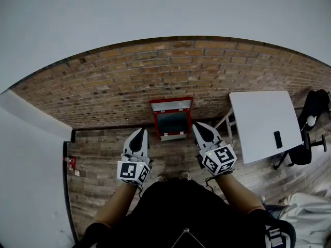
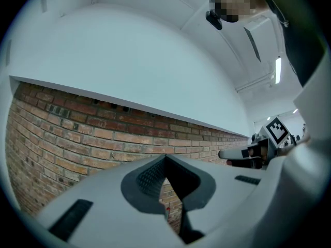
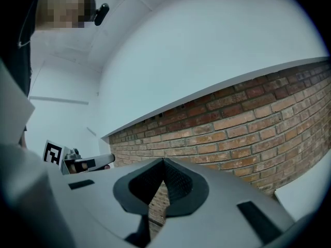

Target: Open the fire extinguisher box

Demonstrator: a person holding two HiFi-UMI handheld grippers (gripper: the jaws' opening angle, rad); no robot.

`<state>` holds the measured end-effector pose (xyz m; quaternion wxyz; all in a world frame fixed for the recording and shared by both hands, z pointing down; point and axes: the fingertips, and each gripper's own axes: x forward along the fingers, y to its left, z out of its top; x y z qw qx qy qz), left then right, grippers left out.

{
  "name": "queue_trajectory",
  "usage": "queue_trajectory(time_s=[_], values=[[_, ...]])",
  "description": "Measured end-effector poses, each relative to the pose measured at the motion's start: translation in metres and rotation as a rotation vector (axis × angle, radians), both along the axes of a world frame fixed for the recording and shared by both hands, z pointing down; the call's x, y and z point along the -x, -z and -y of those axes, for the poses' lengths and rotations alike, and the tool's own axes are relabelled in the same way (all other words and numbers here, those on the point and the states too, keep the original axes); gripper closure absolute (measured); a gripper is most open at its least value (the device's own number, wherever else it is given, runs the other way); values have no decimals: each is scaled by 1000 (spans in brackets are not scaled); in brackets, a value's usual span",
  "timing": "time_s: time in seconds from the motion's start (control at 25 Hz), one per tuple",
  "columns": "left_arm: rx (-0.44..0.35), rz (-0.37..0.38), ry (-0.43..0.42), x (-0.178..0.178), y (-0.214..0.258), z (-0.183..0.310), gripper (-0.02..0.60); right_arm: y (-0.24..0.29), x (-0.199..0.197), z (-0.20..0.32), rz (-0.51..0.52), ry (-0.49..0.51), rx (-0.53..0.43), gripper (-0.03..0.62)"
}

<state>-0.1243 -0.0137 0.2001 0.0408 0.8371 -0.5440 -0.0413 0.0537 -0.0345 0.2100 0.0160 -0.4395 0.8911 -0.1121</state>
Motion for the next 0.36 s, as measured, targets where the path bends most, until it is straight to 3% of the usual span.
queue_trajectory(time_s=[0.36], values=[[8,0,1,3,-4,-1,532,-5,4,1,2,-3,12,576]])
